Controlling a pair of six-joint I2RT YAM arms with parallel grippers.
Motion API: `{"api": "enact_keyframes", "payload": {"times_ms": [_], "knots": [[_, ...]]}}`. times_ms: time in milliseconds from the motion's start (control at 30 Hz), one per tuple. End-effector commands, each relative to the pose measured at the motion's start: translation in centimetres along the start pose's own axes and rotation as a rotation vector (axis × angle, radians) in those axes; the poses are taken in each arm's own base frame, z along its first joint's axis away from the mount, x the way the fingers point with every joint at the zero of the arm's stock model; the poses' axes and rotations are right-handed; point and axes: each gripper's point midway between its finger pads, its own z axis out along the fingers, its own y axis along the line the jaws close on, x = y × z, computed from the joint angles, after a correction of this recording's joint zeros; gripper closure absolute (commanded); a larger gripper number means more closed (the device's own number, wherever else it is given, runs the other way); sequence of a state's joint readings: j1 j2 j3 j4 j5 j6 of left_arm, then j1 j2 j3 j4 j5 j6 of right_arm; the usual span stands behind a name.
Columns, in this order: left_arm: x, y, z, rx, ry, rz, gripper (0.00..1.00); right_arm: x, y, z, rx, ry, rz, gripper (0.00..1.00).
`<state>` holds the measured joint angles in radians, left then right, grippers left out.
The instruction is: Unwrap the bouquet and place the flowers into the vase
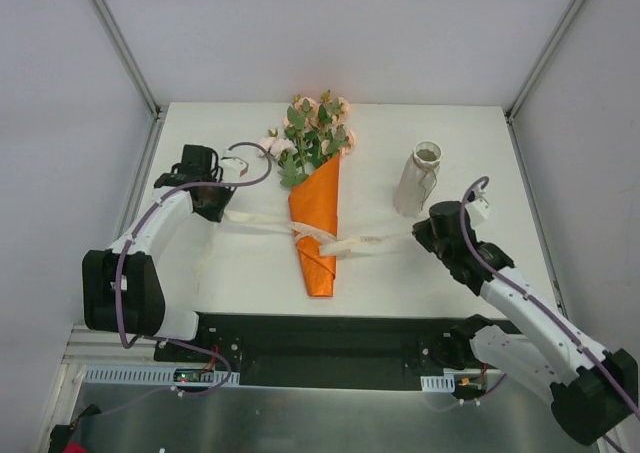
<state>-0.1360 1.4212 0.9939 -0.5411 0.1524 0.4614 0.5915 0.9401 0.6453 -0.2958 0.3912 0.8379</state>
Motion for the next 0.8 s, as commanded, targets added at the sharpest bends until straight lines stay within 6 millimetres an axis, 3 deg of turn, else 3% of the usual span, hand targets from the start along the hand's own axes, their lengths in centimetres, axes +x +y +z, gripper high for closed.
{"api": "enact_keyframes", "payload": {"times_ms": [0,267,333,400,533,567,600,633,667,700,767], "knots": [[0.5,3.0,-3.3,-0.087,-0.026,-0.093,1.00,-3.5,-5.2,-2.3,0.119,-0.105,-0.038,0.99],[3.7,12.5,-8.3,-0.440,-0.039,-0.385,1.00,-10.0,-9.9,-6.7,0.257,-0.290,0.002,0.99],[4.4,13.4,-9.3,-0.500,-0.040,-0.411,1.00,-10.8,-10.2,-7.3,0.275,-0.300,-0.001,0.99],[5.0,14.0,-10.2,-0.568,-0.034,-0.412,1.00,-11.8,-10.3,-7.9,0.302,-0.319,-0.007,0.88],[5.9,15.6,-12.0,-0.692,-0.039,-0.450,0.93,-14.1,-10.2,-9.5,0.354,-0.385,-0.029,0.77],[6.0,15.6,-12.2,-0.701,-0.041,-0.450,0.89,-14.5,-10.1,-9.8,0.359,-0.392,-0.058,0.73],[6.0,15.4,-12.1,-0.689,-0.044,-0.439,0.79,-14.8,-9.9,-9.7,0.363,-0.388,-0.080,0.57],[5.3,14.6,-11.5,-0.632,-0.076,-0.425,0.62,-15.5,-9.1,-10.1,0.348,-0.397,-0.094,0.46],[4.9,14.0,-11.8,-0.610,-0.112,-0.414,0.17,-15.4,-8.8,-9.9,0.343,-0.368,-0.139,0.34],[4.9,13.1,-11.6,-0.568,-0.118,-0.401,0.03,-15.2,-8.6,-9.3,0.355,-0.333,-0.160,0.21],[3.7,11.2,-11.5,-0.468,-0.172,-0.378,0.01,-14.5,-7.7,-8.7,0.324,-0.275,-0.212,0.14]]}}
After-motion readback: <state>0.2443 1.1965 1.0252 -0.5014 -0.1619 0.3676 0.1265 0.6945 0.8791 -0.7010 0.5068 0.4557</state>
